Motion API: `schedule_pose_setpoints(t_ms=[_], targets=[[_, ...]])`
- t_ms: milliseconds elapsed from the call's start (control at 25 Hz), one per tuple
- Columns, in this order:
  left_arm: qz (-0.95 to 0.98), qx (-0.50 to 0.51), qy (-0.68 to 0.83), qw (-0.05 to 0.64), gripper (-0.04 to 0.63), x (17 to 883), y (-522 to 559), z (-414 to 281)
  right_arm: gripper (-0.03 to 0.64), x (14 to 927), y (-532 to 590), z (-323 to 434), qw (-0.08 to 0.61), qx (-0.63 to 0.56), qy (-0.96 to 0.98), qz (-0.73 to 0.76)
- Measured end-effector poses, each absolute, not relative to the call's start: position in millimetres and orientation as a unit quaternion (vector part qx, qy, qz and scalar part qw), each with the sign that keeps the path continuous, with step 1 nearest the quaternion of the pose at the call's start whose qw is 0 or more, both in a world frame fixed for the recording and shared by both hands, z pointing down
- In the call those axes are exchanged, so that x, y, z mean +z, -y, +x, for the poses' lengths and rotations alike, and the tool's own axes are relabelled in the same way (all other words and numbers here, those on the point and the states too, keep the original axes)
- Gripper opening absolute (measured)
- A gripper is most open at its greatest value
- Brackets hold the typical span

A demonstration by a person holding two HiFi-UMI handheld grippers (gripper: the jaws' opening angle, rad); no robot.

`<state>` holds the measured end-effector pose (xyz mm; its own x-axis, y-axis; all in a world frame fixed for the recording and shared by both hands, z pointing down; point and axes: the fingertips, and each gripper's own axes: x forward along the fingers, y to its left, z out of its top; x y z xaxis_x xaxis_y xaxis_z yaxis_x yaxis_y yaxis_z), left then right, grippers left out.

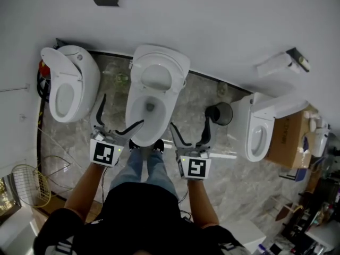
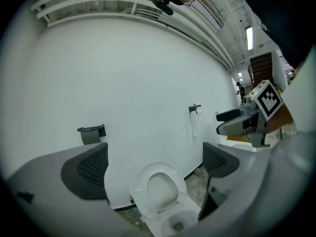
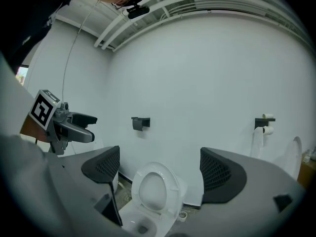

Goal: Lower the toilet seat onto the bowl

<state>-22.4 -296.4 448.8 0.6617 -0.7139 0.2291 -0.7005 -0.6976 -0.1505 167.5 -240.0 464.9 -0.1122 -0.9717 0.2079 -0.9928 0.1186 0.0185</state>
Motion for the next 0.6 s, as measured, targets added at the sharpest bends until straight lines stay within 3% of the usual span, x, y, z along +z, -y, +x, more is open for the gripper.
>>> schedule_pose_setpoints(t_ms=[600], targets=[[-0.921, -0.182, -0.343, 0.008, 0.58, 533.1, 372.9, 6.6, 0.502, 537.2, 327.6, 170.0, 0.101, 0.076, 0.744, 0.657]])
